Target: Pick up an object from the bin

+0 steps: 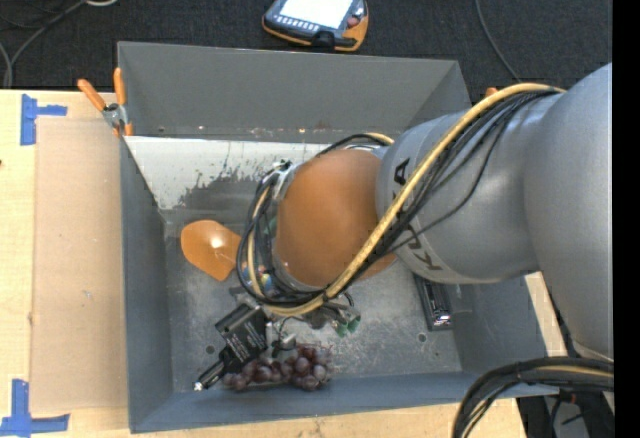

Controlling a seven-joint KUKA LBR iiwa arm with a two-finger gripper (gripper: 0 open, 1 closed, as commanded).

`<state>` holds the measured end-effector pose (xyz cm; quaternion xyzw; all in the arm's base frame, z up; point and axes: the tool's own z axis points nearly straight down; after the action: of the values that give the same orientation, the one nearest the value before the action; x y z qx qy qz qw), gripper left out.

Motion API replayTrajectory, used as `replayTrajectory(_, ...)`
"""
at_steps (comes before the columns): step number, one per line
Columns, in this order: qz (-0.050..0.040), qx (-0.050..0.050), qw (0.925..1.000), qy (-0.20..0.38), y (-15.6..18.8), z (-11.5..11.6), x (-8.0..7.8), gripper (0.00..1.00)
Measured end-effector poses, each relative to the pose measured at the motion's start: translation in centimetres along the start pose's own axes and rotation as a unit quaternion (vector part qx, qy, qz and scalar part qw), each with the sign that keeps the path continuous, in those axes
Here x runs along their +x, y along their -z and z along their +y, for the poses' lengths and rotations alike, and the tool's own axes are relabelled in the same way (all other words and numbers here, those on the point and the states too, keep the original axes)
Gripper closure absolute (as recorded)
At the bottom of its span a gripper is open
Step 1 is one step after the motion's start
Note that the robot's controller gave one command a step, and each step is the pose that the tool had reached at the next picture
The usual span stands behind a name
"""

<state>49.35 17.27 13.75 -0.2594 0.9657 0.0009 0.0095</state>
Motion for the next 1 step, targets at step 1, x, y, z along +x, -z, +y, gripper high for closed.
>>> replayTrajectory(1, 0.0006, 0.000, 1.0000, -0.001, -0.05, 0.02, 0.04, 1.00)
